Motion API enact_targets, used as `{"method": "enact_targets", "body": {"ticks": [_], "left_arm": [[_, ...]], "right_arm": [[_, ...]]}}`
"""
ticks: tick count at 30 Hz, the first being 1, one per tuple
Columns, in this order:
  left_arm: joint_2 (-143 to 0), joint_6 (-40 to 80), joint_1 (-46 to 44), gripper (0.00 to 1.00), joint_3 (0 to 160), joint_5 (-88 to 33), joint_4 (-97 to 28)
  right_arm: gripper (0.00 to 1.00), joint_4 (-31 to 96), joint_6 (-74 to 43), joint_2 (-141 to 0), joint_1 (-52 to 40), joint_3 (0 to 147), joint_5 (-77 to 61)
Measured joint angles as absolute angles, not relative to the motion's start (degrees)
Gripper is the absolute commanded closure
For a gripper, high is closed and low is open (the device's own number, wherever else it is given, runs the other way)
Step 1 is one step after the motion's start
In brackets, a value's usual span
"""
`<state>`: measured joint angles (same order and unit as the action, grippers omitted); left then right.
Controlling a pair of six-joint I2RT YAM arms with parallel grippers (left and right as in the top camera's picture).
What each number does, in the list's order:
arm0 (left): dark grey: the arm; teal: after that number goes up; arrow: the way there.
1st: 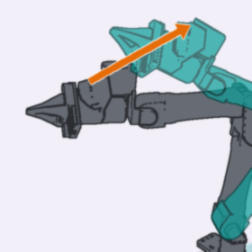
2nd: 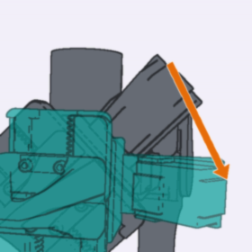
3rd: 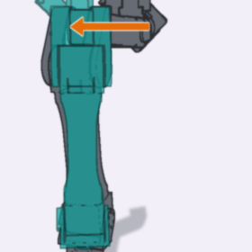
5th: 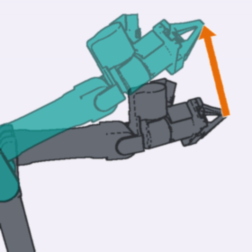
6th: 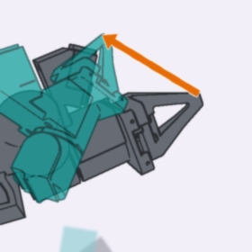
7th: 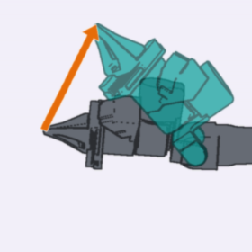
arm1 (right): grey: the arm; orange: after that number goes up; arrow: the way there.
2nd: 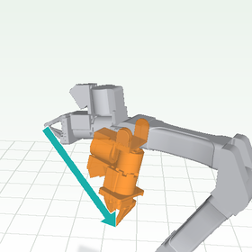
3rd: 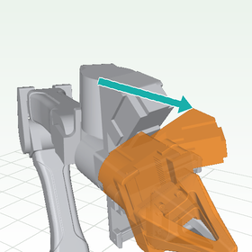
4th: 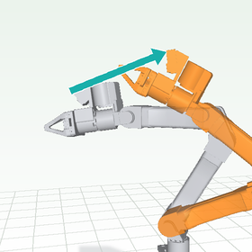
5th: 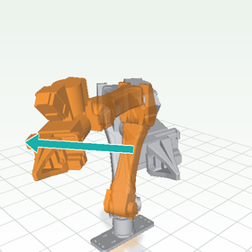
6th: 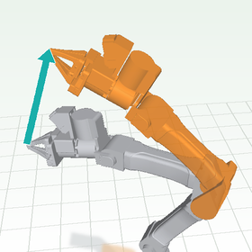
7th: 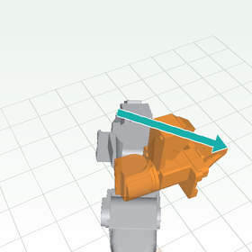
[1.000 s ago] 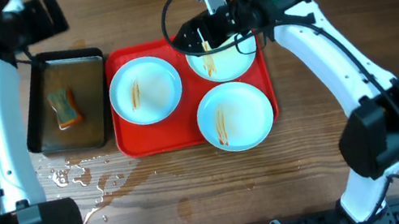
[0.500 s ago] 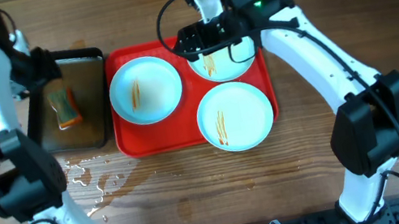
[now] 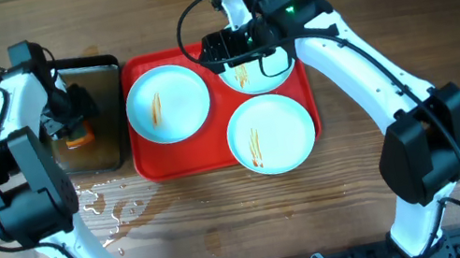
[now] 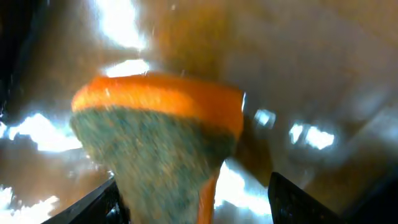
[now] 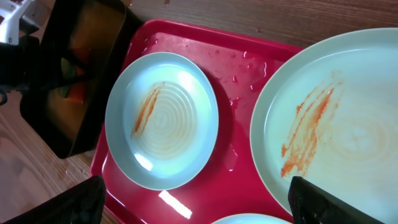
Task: Clean dirty plates on tray and stack at the side
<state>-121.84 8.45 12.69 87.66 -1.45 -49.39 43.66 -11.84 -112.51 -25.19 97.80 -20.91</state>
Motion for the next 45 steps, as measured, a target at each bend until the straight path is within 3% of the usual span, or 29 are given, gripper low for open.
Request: {"method": "enact_targets", "body": {"ticks": [8,23,30,32,34,35,42,45], "left_arm": [[-121.8,5.2,12.7,0.42,88.0,-1.4,-50.5],[-121.2,3.9,12.7,0.71,88.9,-1.4,-49.6],[-121.2,3.7,12.6,0.64,88.4,-1.4,-47.3],[-121.2,3.7,12.6,0.75,87.1,-1.4,-45.3],[-121.2,3.8,12.6,0.96,85.7,-1.5,-44.0],[-121.2,3.7,12.6,0.96,85.3,-1.4,-43.7],[-121.2,3.7,12.6,0.96,85.3,-1.7,-46.3],[-120.6,3.7,12.6,0.96,85.5,-3.1,-50.3]], "right_arm": [[0.06,43.6,-12.0,-112.5,-25.2,97.8,-19.8],[0.06,43.6,-12.0,-112.5,-25.2,97.8,-19.8],[0.06,43.5,-12.0,-112.5,-25.2,97.8,-19.8],[0.06,43.4,-12.0,-112.5,-25.2,97.8,-19.8],[0.06,43.1,-12.0,-112.5,-25.2,97.8,-19.8],[0.06,42.8,-12.0,-112.5,-25.2,97.8,-19.8],[0.23,41.8,-12.4,-114.6,-25.2,97.8,-19.7],[0.36,41.0,-12.5,-114.9,-25.2,97.7,-19.6]]}}
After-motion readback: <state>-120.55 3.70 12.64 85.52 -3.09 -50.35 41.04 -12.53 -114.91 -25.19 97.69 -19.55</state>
